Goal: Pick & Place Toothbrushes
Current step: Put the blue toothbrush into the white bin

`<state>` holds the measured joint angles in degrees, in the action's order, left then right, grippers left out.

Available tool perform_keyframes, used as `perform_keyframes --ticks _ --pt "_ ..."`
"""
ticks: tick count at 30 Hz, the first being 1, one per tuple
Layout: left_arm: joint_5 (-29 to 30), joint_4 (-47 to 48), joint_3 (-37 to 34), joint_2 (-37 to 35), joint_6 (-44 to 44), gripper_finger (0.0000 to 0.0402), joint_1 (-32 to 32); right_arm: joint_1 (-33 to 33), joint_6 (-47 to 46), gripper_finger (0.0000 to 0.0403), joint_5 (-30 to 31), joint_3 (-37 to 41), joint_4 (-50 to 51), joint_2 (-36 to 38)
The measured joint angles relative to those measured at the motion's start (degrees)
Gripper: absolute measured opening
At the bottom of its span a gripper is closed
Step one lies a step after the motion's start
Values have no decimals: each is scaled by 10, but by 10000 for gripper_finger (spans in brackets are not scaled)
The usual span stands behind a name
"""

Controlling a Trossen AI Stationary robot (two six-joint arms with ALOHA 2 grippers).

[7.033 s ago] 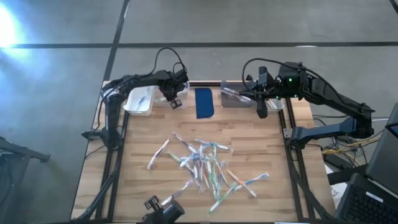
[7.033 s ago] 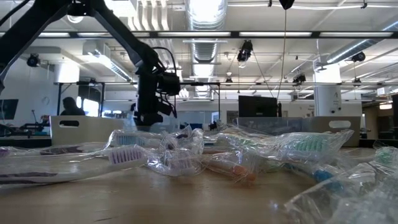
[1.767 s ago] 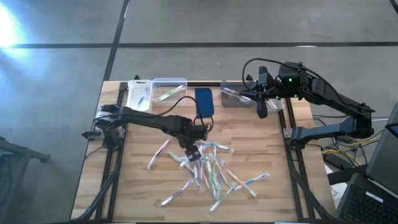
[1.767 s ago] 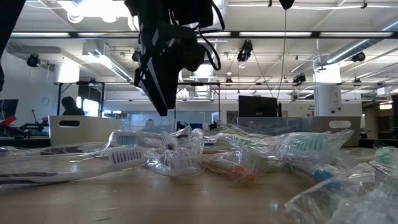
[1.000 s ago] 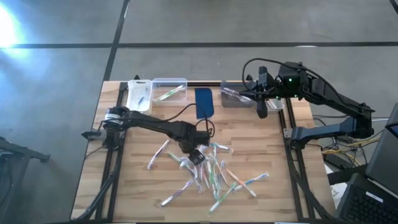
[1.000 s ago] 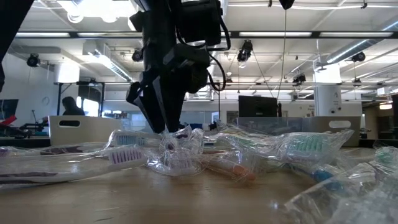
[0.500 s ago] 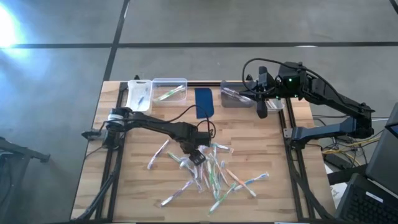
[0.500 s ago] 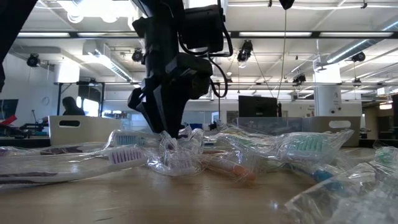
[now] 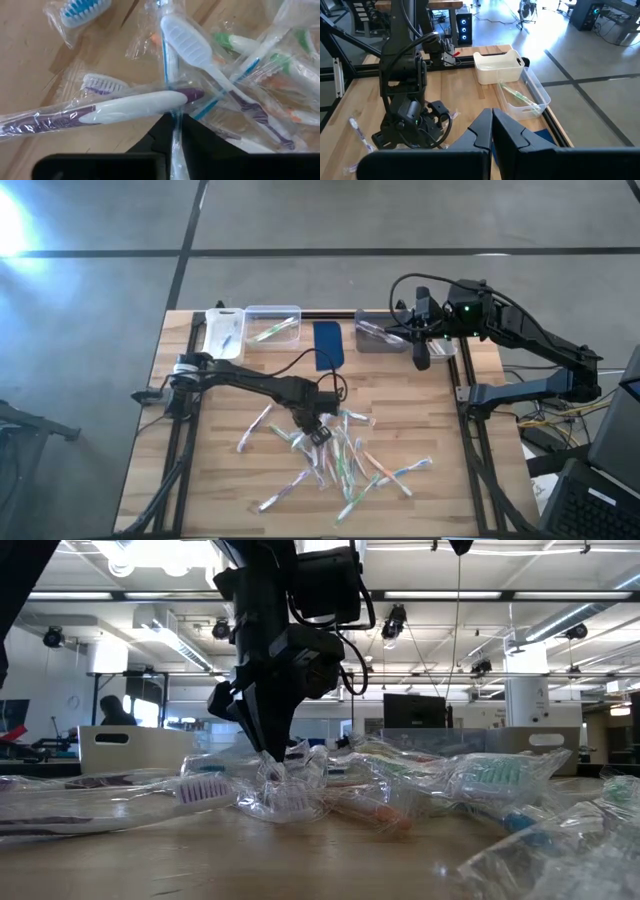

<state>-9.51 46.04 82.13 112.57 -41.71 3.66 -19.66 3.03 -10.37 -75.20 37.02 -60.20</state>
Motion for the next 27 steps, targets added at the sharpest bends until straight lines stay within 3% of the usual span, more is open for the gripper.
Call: perform_keyframes --ticks 4,14,27 --pt "-26 2 0 -2 7 6 -1 0 0 8 0 0 0 0" --pt "-57 61 29 -2 45 3 -2 0 0 8 0 0 0 0" --pt "-65 313 150 -3 205 1 -25 0 0 8 0 0 0 0"
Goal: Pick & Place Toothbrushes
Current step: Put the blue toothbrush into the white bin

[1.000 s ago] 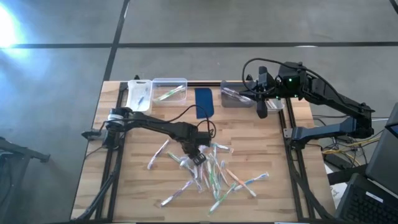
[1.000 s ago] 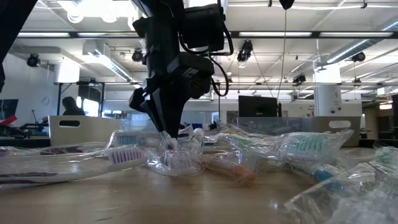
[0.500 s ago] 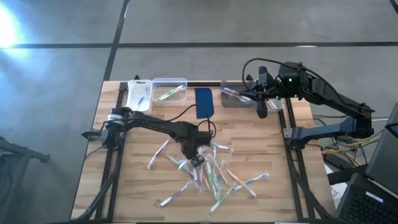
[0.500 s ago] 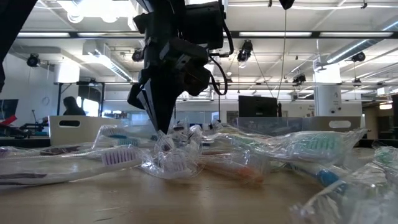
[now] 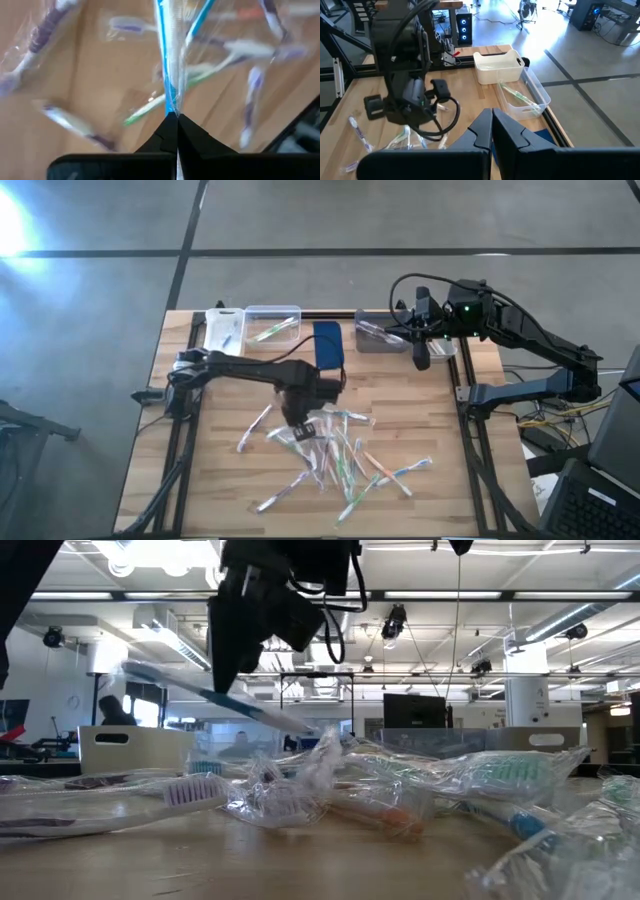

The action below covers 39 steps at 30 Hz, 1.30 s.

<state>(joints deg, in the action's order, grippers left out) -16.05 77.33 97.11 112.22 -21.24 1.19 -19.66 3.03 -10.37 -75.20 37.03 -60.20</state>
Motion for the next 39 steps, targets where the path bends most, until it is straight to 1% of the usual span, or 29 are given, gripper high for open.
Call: perform_keyframes --ticks 4,8,11,13,15,19,25,30,39 --pt "53 59 12 0 101 1 -1 0 0 8 0 0 0 0" --pt "118 86 18 0 204 1 1 0 0 8 0 0 0 0" --pt "169 84 27 0 238 1 3 0 0 8 0 0 0 0" --pt "197 68 35 0 218 1 3 0 0 8 0 0 0 0" --pt "211 42 45 0 184 1 -2 0 0 8 0 0 0 0" --pt "221 -15 68 -3 139 1 -17 0 0 8 0 0 0 0" --pt "220 -128 69 -40 122 1 -39 0 0 8 0 0 0 0" --pt "221 -146 68 -56 96 0 -53 0 0 8 0 0 0 0" --pt "219 -179 67 -61 88 0 -53 0 0 8 0 0 0 0"
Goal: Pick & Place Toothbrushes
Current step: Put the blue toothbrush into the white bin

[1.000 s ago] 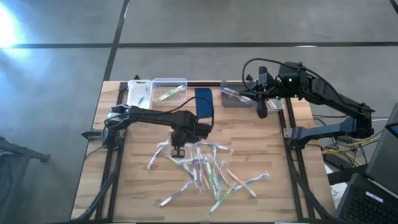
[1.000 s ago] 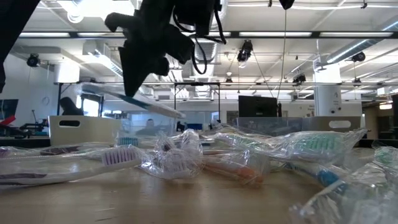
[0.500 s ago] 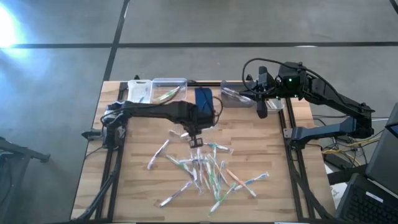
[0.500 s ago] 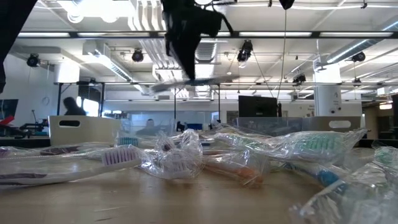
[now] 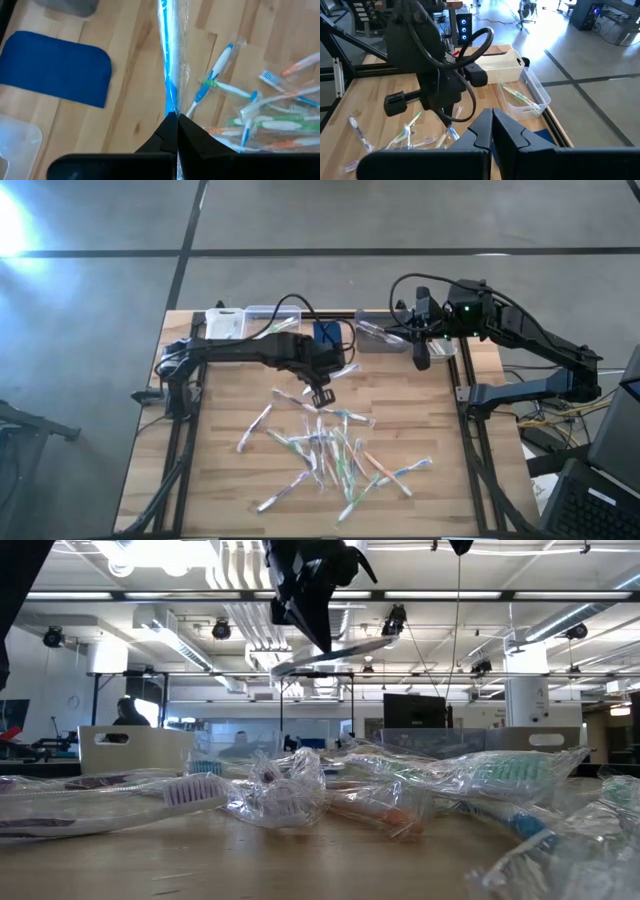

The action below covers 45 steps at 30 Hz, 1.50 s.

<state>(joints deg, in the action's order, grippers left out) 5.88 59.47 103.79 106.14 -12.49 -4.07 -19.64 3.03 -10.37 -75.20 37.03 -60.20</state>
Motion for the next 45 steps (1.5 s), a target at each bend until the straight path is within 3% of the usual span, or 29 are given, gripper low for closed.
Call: perform_keyframes --ticks 5,10,18,22,25,28,33,39,42,45 --pt "0 -22 -1 -15 1 0 -1 0 7 8 0 0 0 0" --pt "-1 -58 -1 -39 -3 0 -5 0 89 8 0 0 0 0" --pt "-1 -126 -1 -99 -49 0 -18 0 77 8 0 0 -34 -2" --pt "-1 -184 -1 -126 -92 0 -31 0 32 8 -2 0 -66 -6" --pt "-1 -210 -1 -142 -142 0 -44 0 55 8 -4 0 -67 -7" --pt "-38 -213 -1 -157 -209 0 -64 5 161 8 -5 0 -68 -6" --pt "-155 -211 0 -173 -301 0 -105 29 408 8 8 -7 -73 -5" --pt "-331 -215 0 -162 -434 0 -148 68 658 8 152 -19 -72 -15" --pt "-389 -215 0 -151 -502 0 -160 88 779 10 237 -21 -74 -18" --pt "-432 -226 0 -139 -554 0 -171 99 834 23 269 -18 -74 -23"
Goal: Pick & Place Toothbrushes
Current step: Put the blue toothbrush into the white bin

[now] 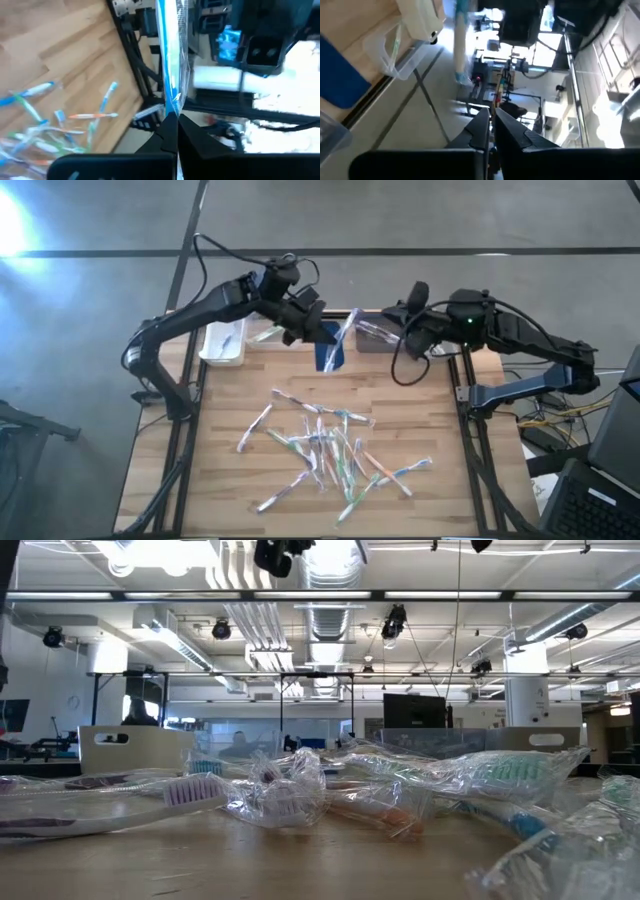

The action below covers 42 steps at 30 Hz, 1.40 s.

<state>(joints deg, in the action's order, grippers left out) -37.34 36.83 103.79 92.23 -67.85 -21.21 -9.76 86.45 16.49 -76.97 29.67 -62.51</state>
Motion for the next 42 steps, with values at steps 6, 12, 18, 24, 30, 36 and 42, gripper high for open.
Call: perform_keyframes --ticks 6,12,18,24,30,36,42 --pt "-54 -68 0 27 -75 0 -12 10 5 82 -16 1 0 -14" --pt "-70 -112 0 39 -91 0 -17 10 -8 153 -19 0 -21 -22" --pt "-72 -157 0 41 -100 0 -18 10 -10 204 -19 -1 -22 -38" --pt "-72 -176 0 41 -106 0 -18 9 -33 215 -1 -1 -56 -61" --pt "-82 -178 0 41 -105 0 -19 9 -38 189 19 -1 -95 -77" --pt "-97 -187 0 41 -105 0 -19 -1 -40 138 40 -1 -90 -93" --pt "-98 -186 0 41 -100 0 -19 -4 -40 66 75 -1 -90 -94"
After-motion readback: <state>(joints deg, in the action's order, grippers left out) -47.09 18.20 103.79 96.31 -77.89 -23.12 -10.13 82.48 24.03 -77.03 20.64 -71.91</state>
